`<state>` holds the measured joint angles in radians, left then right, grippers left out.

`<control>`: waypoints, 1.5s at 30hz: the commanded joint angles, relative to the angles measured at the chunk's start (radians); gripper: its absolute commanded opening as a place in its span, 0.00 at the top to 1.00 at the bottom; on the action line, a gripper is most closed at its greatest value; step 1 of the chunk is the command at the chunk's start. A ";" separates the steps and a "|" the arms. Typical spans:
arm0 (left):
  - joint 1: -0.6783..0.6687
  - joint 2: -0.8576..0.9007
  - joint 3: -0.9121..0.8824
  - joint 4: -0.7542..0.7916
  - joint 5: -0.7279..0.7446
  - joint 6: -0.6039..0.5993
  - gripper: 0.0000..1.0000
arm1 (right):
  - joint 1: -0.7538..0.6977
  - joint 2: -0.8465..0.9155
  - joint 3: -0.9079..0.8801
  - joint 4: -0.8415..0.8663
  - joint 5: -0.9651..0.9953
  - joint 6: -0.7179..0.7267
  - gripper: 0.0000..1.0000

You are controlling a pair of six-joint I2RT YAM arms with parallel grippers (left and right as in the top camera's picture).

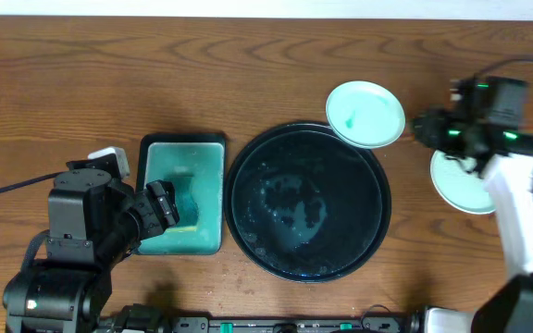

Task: Clean dirty plates on tray and stack at the side
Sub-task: 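Carry the green plate right and stack it on the white plate, then pick up the upper green plate at right and place it on the black tray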

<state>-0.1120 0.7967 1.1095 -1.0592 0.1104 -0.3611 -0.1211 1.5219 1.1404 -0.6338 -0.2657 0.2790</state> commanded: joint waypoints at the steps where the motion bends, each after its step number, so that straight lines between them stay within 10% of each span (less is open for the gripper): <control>1: 0.004 0.001 0.014 -0.003 0.010 0.013 0.19 | 0.085 0.115 0.001 0.033 0.177 0.067 0.47; 10: 0.004 0.001 0.014 -0.003 0.010 0.013 0.19 | 0.126 0.354 0.001 0.218 0.159 0.196 0.44; 16: 0.004 0.001 0.014 -0.003 0.010 0.013 0.19 | 0.127 0.362 0.002 0.208 0.073 0.176 0.99; 29: 0.004 0.001 0.014 -0.003 0.010 0.013 0.19 | 0.237 0.075 0.002 -0.043 0.026 -0.011 0.99; 45: 0.004 0.001 0.014 -0.003 0.010 0.013 0.19 | 0.384 0.178 -0.046 -0.081 0.397 0.064 0.99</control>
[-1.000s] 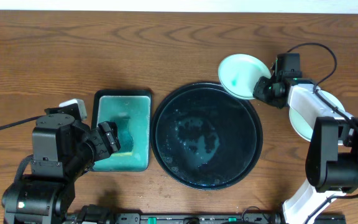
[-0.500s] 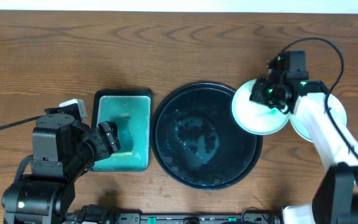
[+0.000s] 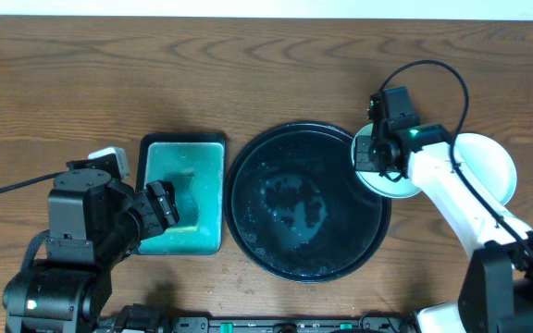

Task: Clean dirty plates on tray and stack at the side
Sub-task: 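Pick up the upper green plate at right and place it on the black tray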

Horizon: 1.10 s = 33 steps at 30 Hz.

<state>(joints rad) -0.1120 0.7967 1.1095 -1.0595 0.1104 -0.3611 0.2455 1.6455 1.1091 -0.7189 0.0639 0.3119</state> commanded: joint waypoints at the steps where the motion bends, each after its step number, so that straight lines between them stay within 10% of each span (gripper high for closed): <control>1: 0.004 0.001 0.014 -0.002 0.010 0.013 0.19 | 0.024 0.072 -0.014 0.001 0.033 0.031 0.99; 8: 0.004 0.001 0.014 -0.002 0.010 0.013 0.19 | 0.217 0.146 -0.011 0.005 -0.715 -0.403 0.99; 14: 0.004 0.001 0.014 -0.002 0.010 0.013 0.19 | 0.275 0.080 0.029 0.029 -0.492 -0.287 0.99; 21: 0.004 0.001 0.014 -0.002 0.010 0.013 0.19 | 0.127 -0.016 0.042 0.030 -0.041 0.050 0.74; 27: 0.004 0.001 0.014 -0.002 0.010 0.013 0.19 | 0.070 0.019 0.040 0.001 -0.248 -0.058 0.99; 33: 0.004 0.001 0.014 -0.002 0.010 0.013 0.19 | 0.182 0.151 0.024 -0.022 -0.082 0.055 0.99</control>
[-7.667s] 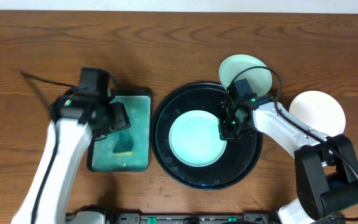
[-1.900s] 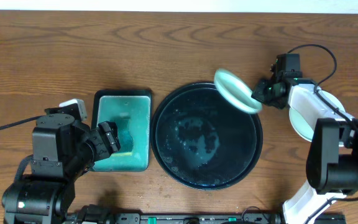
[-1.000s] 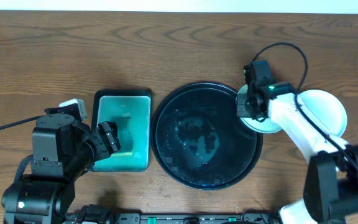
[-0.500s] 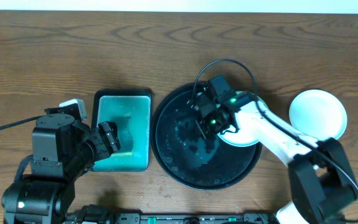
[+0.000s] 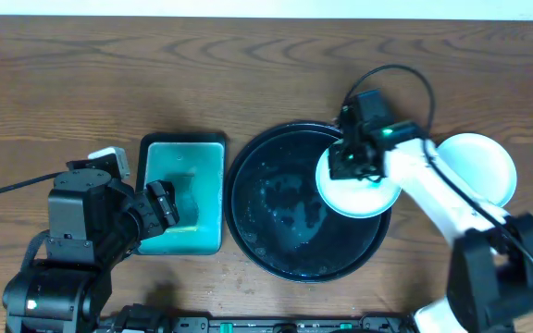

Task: Clean dirty plates on tray and stack at the side
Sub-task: 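Pick up the upper green plate at right and place it on the black tray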

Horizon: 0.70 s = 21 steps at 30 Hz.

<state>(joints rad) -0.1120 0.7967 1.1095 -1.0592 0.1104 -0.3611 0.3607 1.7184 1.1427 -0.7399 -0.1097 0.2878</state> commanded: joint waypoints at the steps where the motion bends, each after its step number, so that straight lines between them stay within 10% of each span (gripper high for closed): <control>1: 0.004 0.001 0.014 -0.003 0.010 0.013 0.19 | 0.087 0.099 -0.009 0.009 0.084 0.077 0.99; 9: 0.004 0.001 0.014 -0.003 0.010 0.013 0.19 | 0.330 0.126 0.007 0.053 -0.347 -0.345 0.99; 21: 0.004 0.001 0.014 -0.003 0.010 0.013 0.19 | 0.182 -0.102 0.015 0.036 0.193 0.006 0.89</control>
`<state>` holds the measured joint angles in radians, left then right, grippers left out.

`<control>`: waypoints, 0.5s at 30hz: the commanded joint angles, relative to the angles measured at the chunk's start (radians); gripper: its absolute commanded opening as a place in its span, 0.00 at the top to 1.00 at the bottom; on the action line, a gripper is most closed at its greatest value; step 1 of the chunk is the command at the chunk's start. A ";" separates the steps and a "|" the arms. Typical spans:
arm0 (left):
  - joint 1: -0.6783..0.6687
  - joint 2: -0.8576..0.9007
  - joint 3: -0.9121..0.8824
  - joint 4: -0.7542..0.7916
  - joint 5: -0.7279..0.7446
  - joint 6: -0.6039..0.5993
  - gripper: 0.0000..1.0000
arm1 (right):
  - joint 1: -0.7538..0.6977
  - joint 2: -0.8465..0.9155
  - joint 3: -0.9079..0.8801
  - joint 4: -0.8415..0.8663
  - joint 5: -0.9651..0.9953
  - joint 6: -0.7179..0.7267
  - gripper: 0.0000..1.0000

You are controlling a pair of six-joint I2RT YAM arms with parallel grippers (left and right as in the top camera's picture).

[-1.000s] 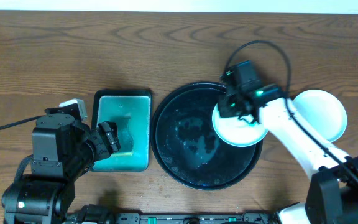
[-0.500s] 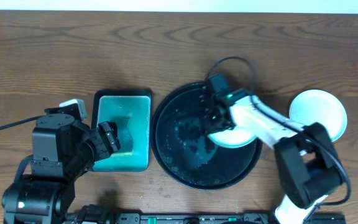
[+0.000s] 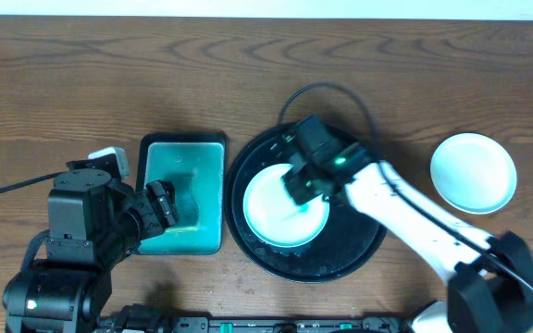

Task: Clean dirty plates on tray and stack at the side
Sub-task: 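Pick up the upper green plate at right and place it on the black tray, then grasp the rim of the green plate on the tray with the right gripper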

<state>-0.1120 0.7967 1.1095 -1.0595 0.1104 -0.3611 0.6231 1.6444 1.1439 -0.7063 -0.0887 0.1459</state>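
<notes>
A white plate (image 3: pixel 280 208) with a faint green tint lies over the left half of the round dark tray (image 3: pixel 364 245). My right gripper (image 3: pixel 302 183) is at the plate's upper right rim and appears shut on it. A second white plate (image 3: pixel 474 172) rests on the table to the right of the tray. At the left, my left gripper (image 3: pixel 167 205) reaches into a teal tub (image 3: pixel 183 148), next to a darker teal patch. The overhead view does not show how its jaws stand.
The tray's dark surface is wet and speckled with residue. A black cable (image 3: pixel 331 92) loops above the right arm over the tray's far rim. The left arm's base (image 3: pixel 68 231) fills the near left corner of the wooden table.
The right gripper and the plate have moved left, from the tray's right side to its left half. The left arm has not moved.
A green-stained plate first sat on the tray's far right rim, with the right gripper beside it above the plate on the table. Then the gripper was on the stained plate, and that plate stood further left over the tray at each moment since. The left arm stayed at the tub.
</notes>
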 commanded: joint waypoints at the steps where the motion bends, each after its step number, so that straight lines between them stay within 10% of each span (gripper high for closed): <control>1: 0.004 0.001 0.014 -0.002 0.010 0.013 0.19 | -0.108 -0.028 0.014 0.003 0.156 0.150 0.88; 6: 0.004 0.001 0.014 -0.002 0.010 0.013 0.19 | -0.202 0.013 0.010 0.054 -0.008 -0.050 0.83; 15: 0.004 0.001 0.014 -0.002 0.010 0.013 0.18 | -0.162 0.196 0.010 0.219 -0.256 -0.695 0.34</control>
<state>-0.1120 0.7967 1.1095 -1.0592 0.1104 -0.3611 0.4347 1.7817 1.1500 -0.5438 -0.2810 -0.2749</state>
